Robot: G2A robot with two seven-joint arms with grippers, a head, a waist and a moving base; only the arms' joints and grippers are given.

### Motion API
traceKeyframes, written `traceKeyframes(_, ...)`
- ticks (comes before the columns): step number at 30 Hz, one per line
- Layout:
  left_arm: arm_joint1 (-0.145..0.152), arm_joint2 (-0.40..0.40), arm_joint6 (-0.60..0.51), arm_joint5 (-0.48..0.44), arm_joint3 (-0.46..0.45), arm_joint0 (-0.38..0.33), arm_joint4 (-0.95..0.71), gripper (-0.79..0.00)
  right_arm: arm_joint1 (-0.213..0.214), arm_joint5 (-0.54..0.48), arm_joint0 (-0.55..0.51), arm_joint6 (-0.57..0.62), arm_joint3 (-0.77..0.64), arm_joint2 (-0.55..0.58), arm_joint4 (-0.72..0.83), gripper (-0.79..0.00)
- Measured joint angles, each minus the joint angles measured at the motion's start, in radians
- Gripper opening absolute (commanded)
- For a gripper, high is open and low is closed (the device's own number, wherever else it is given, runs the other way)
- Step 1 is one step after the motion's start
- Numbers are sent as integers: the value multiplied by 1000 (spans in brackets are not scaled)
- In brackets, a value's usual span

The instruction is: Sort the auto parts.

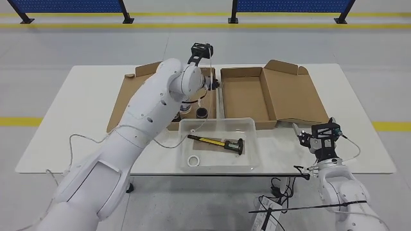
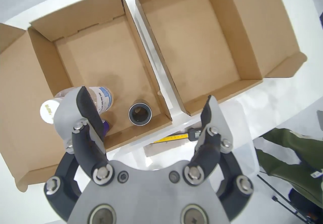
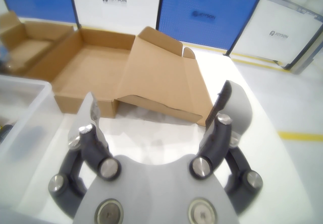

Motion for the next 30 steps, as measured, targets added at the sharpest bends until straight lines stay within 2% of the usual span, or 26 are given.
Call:
traceKeyframes(6, 56, -146, -8, -11, -243, 127, 105, 0, 0, 0, 0, 0, 0, 0, 0, 0)
traceKeyframes(15, 112, -317, -51, -19, -434, 251, 344, 0, 0, 0, 0, 0, 0, 0, 0, 0)
traceKeyframes(21, 130, -385, -106, -49, -521, 321, 430, 0, 0, 0, 0, 0, 0, 0, 0, 0)
traceKeyframes(30, 146, -431, -235, -99, -674, 449, 461, 0, 0, 0, 0, 0, 0, 0, 0, 0)
